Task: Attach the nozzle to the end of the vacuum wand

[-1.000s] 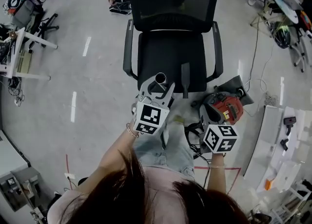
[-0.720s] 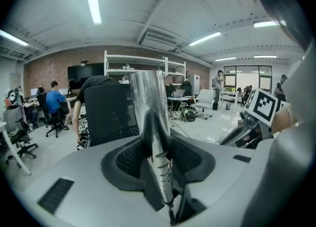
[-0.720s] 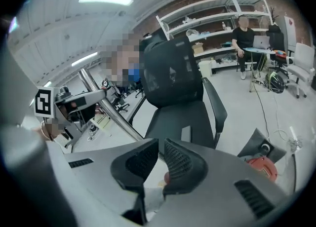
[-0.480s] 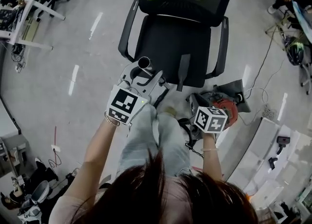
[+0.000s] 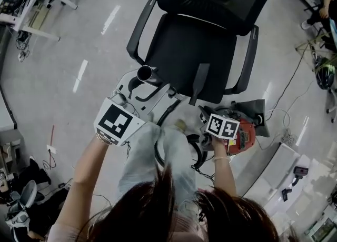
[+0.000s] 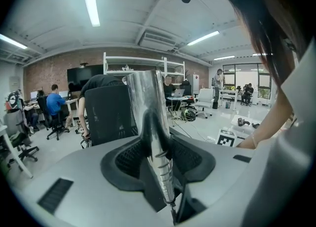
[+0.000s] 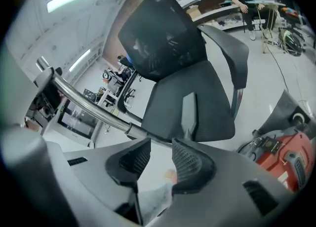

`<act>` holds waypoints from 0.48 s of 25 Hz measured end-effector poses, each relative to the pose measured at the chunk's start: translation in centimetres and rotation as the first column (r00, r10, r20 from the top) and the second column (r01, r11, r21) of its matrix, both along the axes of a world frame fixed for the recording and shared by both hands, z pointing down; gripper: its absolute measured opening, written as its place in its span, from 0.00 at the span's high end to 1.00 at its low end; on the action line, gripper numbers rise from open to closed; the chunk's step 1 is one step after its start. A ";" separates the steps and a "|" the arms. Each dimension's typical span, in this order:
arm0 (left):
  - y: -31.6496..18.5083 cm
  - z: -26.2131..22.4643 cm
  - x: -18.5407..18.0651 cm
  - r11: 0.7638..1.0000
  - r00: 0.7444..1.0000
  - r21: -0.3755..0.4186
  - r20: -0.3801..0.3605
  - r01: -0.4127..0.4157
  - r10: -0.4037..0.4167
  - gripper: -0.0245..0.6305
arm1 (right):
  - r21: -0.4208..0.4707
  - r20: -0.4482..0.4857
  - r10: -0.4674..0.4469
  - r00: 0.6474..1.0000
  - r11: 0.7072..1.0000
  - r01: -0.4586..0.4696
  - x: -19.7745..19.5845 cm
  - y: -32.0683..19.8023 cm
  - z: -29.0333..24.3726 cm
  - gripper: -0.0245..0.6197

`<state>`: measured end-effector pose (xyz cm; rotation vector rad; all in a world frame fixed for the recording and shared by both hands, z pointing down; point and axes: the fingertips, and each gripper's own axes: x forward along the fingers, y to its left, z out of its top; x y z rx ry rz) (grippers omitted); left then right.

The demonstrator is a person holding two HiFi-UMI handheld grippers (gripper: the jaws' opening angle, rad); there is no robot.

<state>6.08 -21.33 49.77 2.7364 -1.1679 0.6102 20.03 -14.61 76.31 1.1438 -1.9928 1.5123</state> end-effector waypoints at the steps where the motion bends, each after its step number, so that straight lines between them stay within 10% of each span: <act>1: -0.1 0.0 -0.1 1.000 1.000 0.006 -0.005 -0.003 0.003 0.71 | -0.015 0.011 0.002 1.000 1.000 -0.001 -0.2 -0.1 1.0 0.76; 12: -0.5 0.2 -1.5 0.998 0.996 0.028 -0.078 0.054 -0.052 0.71 | -0.089 0.032 -0.047 0.998 0.995 0.050 -1.5 -1.2 10.3 0.72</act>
